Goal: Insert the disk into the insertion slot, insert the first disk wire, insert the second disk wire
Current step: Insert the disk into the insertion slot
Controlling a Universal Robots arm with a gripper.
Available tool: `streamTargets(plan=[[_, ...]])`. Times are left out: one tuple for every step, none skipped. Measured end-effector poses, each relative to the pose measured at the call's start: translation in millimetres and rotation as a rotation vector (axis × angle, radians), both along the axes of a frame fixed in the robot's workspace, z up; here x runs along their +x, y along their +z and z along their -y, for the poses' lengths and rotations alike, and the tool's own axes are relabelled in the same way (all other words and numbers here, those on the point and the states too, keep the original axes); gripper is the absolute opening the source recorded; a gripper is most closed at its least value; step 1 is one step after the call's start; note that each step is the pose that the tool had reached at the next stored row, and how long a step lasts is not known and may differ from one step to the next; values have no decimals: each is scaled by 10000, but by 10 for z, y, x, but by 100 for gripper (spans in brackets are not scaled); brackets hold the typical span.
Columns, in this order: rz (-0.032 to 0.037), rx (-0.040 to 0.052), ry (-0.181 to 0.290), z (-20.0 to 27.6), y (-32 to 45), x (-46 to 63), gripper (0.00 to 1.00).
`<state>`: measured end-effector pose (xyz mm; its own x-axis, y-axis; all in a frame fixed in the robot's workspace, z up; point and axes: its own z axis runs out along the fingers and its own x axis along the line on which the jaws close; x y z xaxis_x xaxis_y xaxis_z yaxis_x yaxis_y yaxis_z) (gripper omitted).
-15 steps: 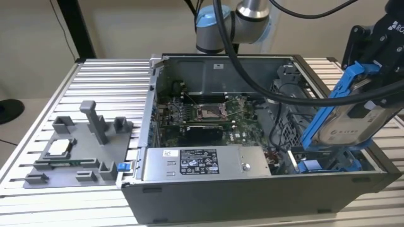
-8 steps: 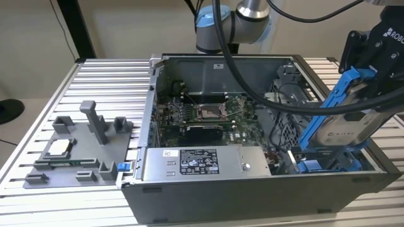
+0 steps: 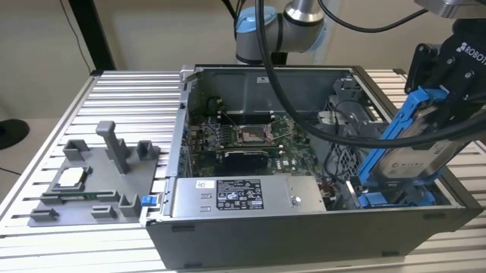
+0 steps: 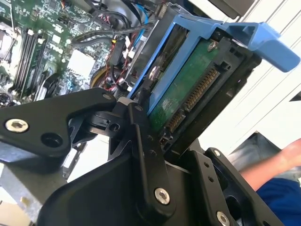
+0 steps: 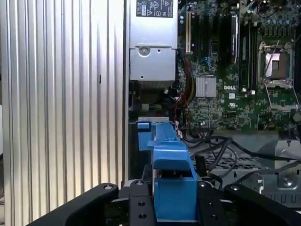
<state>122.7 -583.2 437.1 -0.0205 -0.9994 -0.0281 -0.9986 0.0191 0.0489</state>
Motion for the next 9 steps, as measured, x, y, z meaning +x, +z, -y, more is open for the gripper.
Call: streamTargets(plan=[[0,-1,-3,0,-6,1,0],[0,0,-5,0,-14,3,0],[0,0,-7,0,-21,6,0],[0,0,-9,0,-28,9,0],[0,0,-13,0,-35,12,0],[0,0,-15,0,-43,15,0],[0,1,-18,0,-52,18,0],[0,1,-20,0,-59,20,0],[0,-1,-21,0,-67,22,0]])
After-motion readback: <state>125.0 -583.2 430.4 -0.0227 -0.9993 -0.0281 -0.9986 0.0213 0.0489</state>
